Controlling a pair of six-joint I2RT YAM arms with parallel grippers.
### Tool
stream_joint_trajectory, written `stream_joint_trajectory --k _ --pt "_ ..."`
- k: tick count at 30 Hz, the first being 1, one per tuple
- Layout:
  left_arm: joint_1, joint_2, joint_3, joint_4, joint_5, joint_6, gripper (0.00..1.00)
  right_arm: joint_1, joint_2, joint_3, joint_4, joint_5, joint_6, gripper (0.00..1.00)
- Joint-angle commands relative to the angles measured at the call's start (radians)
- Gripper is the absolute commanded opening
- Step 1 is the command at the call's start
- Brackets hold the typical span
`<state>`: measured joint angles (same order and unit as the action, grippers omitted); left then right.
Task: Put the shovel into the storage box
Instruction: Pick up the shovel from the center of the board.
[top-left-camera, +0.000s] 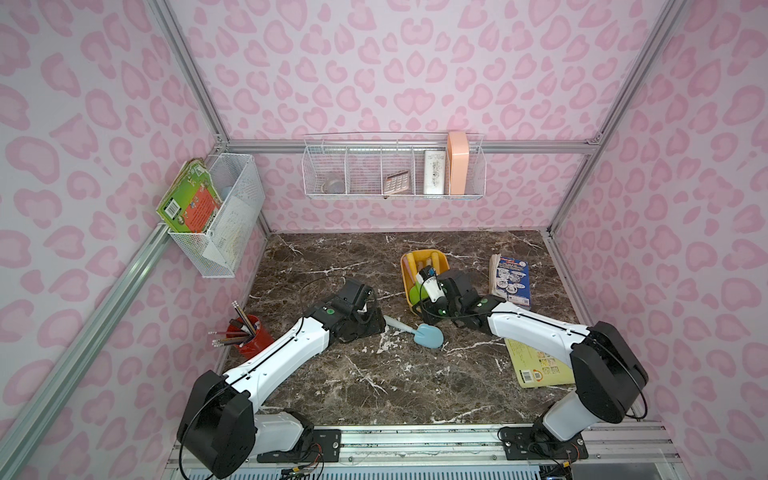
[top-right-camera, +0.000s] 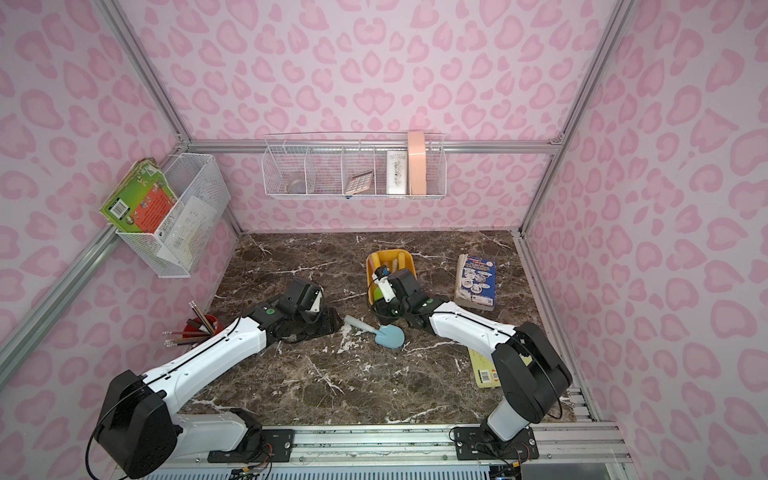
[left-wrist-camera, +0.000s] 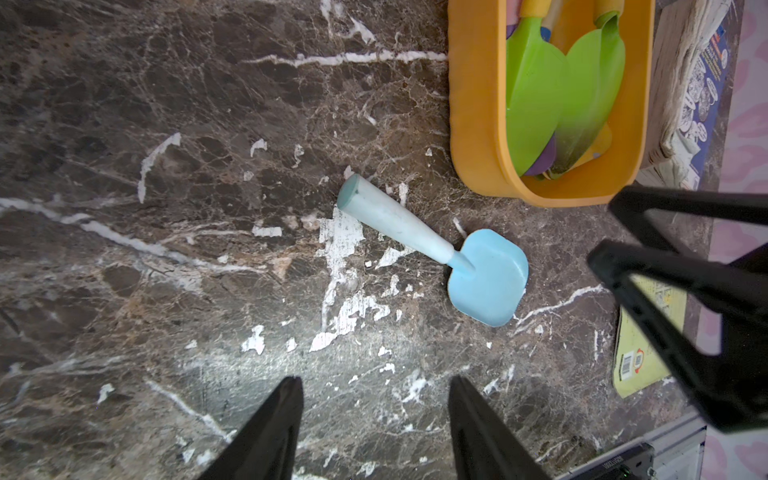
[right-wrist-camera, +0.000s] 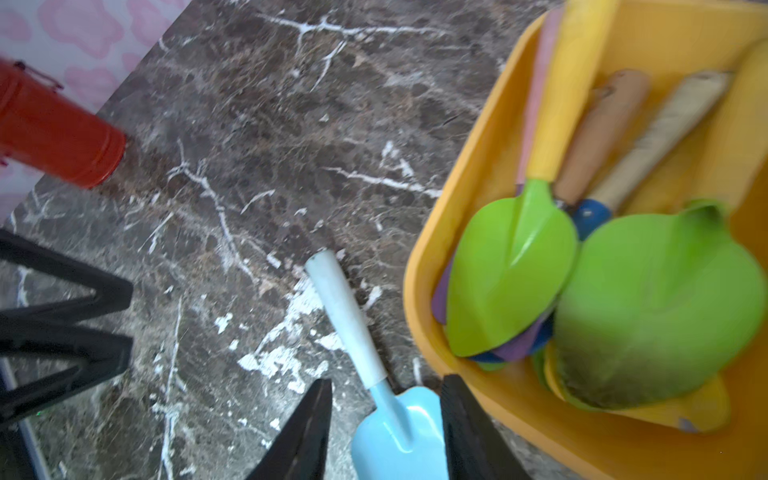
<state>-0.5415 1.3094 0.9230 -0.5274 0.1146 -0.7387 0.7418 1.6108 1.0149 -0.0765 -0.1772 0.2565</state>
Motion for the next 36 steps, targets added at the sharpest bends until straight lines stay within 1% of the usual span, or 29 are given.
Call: stream_joint_trajectory --k 1,8,11,19,29,36 --pt "0.000 0.000 -0.006 0.015 0.000 -0.013 0.61 0.017 0.023 -0.011 0.036 -0.045 -0.056 0.49" --pt "0.001 -0.034 -0.039 0.020 -0.004 -0.024 0.62 0.042 0.092 -0.039 0.073 -0.038 -0.071 0.55" --pt "0.003 -0.051 -0.049 0.009 -0.004 -0.019 0.62 0.046 0.120 -0.028 0.077 -0.030 -0.075 0.56" --pt "0.020 -0.101 -0.076 0.000 0.010 -0.017 0.61 0.065 0.193 0.025 0.069 0.025 -0.093 0.51" --pt "0.029 -0.111 -0.093 -0.004 0.004 -0.022 0.61 0.101 0.273 0.085 0.045 0.079 -0.124 0.45" --pt "0.031 -0.110 -0.093 -0.003 0.003 -0.025 0.61 0.145 0.318 0.119 0.012 0.164 -0.149 0.42"
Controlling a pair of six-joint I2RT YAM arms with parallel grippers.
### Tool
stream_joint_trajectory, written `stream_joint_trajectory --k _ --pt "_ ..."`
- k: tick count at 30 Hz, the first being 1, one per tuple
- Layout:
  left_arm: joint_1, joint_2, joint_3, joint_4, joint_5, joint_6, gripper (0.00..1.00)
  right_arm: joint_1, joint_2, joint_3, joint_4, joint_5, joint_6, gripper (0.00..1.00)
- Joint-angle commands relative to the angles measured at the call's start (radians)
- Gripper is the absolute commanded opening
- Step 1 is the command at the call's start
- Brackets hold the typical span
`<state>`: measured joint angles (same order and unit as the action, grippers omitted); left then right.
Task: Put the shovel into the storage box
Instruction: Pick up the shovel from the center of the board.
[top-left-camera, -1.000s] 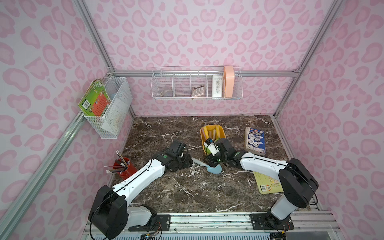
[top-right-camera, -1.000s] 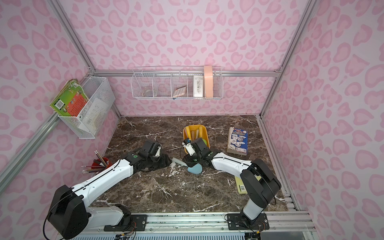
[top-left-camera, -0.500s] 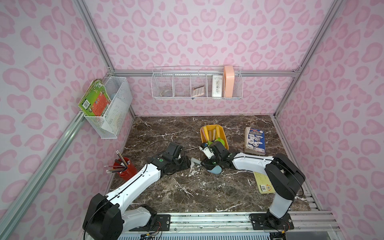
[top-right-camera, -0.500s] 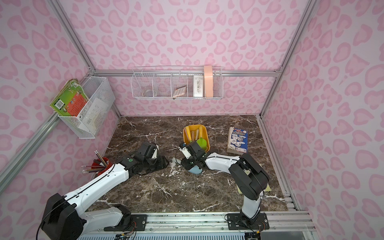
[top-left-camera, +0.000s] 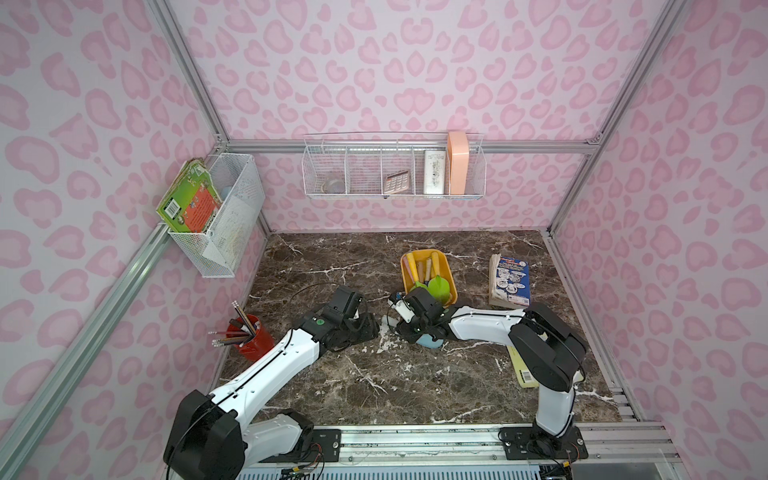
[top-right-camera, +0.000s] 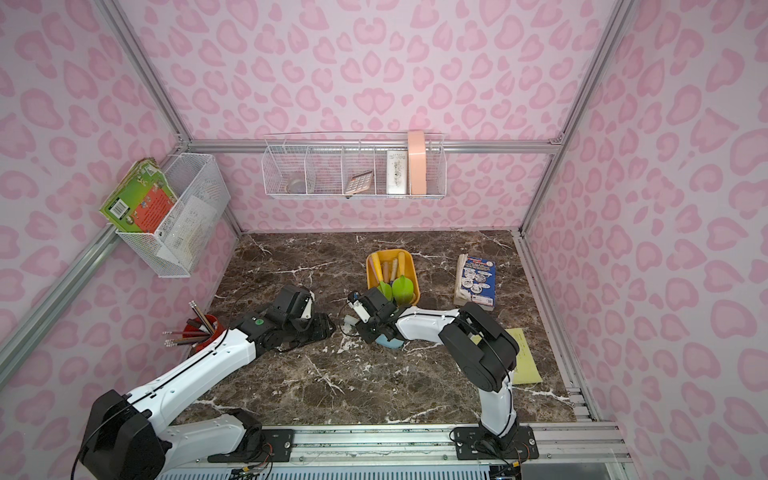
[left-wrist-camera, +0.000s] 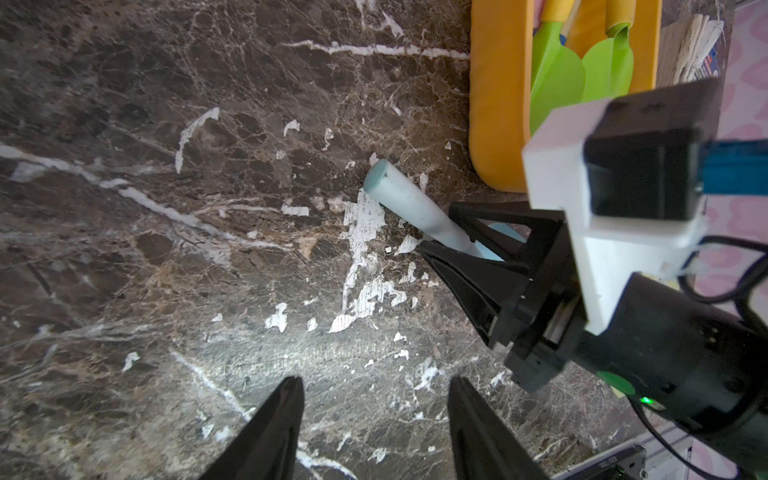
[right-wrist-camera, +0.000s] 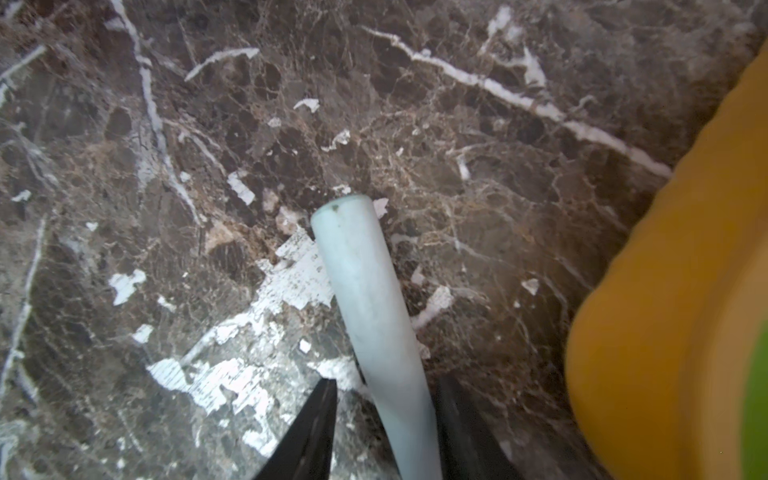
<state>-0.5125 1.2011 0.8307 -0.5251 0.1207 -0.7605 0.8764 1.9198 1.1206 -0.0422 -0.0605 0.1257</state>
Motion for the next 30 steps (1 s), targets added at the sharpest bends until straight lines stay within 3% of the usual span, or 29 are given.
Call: stream_joint_trajectory --k 1,12,20,30 --pt "0.002 -0.003 -0.001 -0.006 -0.005 -0.002 0.60 0.012 0.013 0.015 -0.022 0.052 -0.021 0.42" --pt "0.003 -0.015 -0.007 -0.012 -0.013 -0.010 0.60 0.021 0.048 0.025 -0.021 0.056 -0.029 0.34" --pt "0.005 -0.028 -0.007 -0.013 -0.015 -0.007 0.60 0.030 0.022 0.027 -0.031 0.035 -0.014 0.17" --pt "0.005 -0.025 0.007 -0.015 -0.006 -0.002 0.60 0.022 -0.123 0.015 -0.052 -0.011 0.027 0.16"
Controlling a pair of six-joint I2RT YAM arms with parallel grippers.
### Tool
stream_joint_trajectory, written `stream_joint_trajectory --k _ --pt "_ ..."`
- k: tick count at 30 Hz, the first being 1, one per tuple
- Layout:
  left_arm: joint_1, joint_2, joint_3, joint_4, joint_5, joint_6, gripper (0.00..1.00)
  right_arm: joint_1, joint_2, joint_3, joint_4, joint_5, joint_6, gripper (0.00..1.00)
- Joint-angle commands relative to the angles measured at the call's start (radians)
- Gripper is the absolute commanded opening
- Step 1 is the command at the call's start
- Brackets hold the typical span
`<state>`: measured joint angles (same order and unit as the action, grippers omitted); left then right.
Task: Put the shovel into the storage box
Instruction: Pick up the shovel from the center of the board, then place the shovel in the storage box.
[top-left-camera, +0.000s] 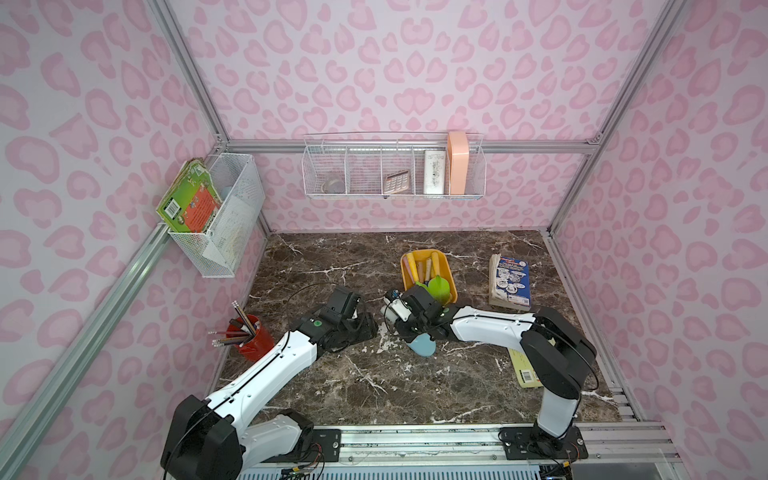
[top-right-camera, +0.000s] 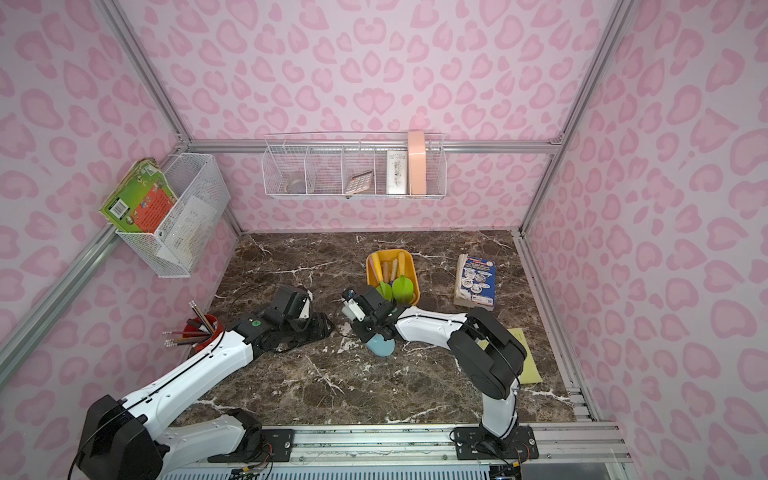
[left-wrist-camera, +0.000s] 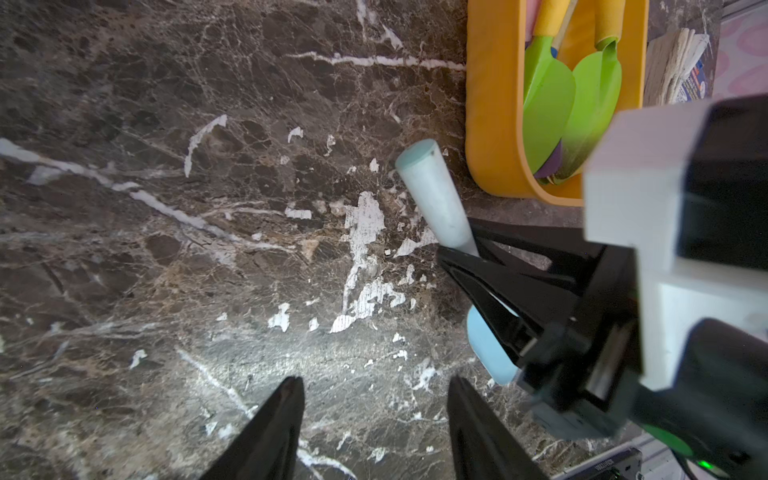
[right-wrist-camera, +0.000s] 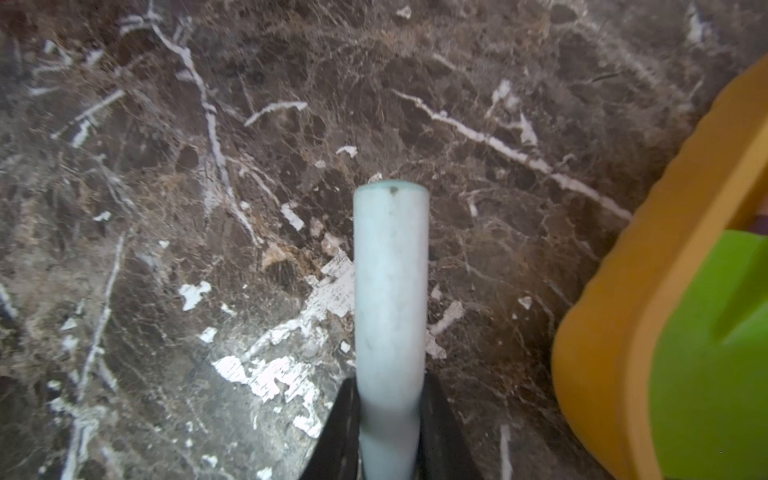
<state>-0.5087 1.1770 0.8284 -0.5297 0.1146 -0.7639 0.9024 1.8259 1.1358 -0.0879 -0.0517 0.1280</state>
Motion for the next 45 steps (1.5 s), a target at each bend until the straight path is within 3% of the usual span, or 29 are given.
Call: stream_joint_trajectory --k 1,12,18,28,34,45 --pt "0.001 0.002 0.012 -0.010 0.001 0.003 0.60 -0.009 -0.045 -0.001 -0.011 -0.027 0.030 0.16" --pt "-0.027 0.072 0.067 0.014 0.031 0.012 0.60 -0.138 -0.130 0.085 -0.111 -0.047 0.102 0.16" --pt "-0.043 0.105 0.078 0.036 0.037 0.008 0.60 -0.227 -0.066 0.180 -0.163 0.018 0.170 0.16" --pt "-0.045 0.105 0.075 0.030 0.026 0.008 0.59 -0.360 0.108 0.327 -0.096 -0.085 0.332 0.16" --pt "-0.045 0.094 0.059 0.028 0.015 0.005 0.59 -0.371 0.188 0.392 -0.054 -0.143 0.409 0.16" --pt "-0.045 0.103 0.048 0.030 0.004 0.007 0.59 -0.343 0.228 0.377 -0.016 -0.080 0.482 0.15"
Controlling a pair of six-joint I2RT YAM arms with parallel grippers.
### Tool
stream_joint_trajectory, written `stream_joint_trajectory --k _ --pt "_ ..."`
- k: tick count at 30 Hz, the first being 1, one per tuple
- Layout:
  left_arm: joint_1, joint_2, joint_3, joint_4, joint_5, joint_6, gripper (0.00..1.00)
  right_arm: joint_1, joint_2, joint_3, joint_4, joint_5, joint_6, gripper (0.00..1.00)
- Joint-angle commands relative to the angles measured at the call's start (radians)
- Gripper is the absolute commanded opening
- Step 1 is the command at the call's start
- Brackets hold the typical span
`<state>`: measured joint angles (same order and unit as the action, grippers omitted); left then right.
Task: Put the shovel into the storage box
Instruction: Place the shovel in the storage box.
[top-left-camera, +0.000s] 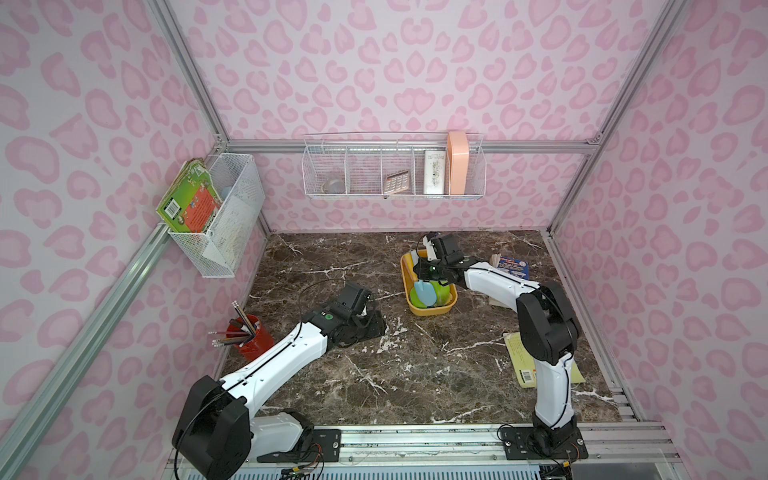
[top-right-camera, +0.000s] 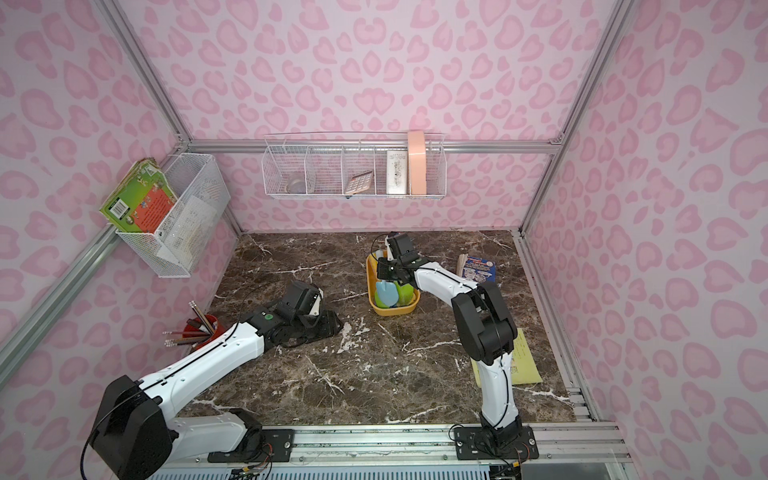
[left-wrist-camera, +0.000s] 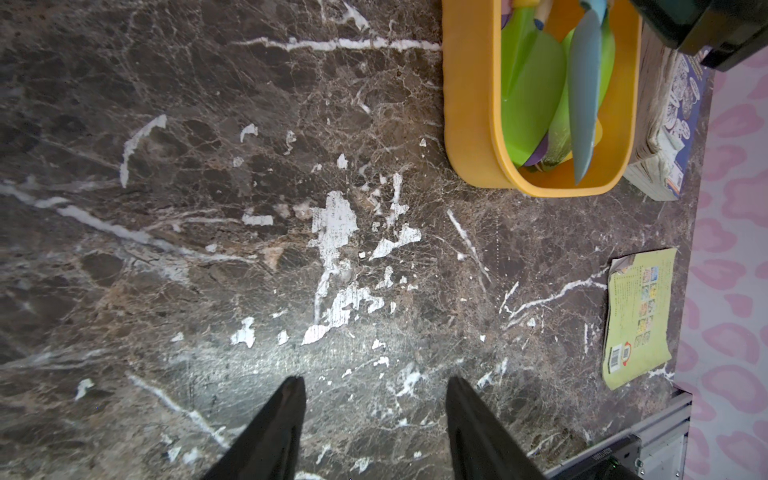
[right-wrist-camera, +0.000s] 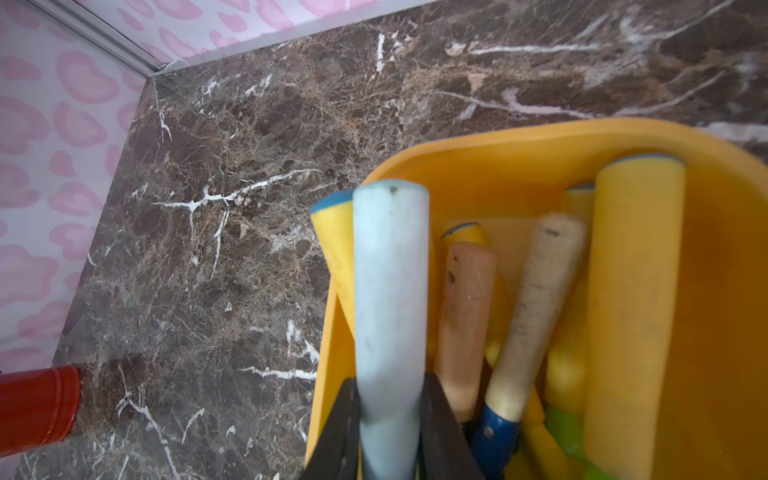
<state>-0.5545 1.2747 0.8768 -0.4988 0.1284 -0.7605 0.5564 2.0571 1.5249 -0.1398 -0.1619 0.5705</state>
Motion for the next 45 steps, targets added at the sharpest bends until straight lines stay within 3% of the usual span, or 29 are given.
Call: stream_joint_trajectory --k 1,9,25,29,35,45 --pt "0.001 0.009 -0.001 0.002 -0.007 0.002 0.59 0.005 -0.003 -0.019 0.041 0.041 0.051 0.16" --pt "0.001 0.011 -0.009 0.009 -0.001 -0.003 0.59 0.012 0.012 -0.028 0.065 0.096 0.104 0.16" --pt "0.002 0.000 -0.018 0.011 -0.003 -0.011 0.59 0.002 -0.017 -0.009 0.006 0.227 -0.013 0.16" --pt "0.002 0.000 -0.018 0.005 -0.005 -0.010 0.59 0.000 0.012 0.005 0.001 0.213 -0.011 0.22" --pt "0.002 0.000 -0.018 -0.001 -0.011 -0.008 0.59 0.010 -0.007 0.003 0.009 0.191 -0.002 0.44" --pt "0.001 0.009 -0.022 0.013 -0.001 -0.010 0.59 0.006 -0.112 -0.091 0.043 0.172 -0.012 0.45"
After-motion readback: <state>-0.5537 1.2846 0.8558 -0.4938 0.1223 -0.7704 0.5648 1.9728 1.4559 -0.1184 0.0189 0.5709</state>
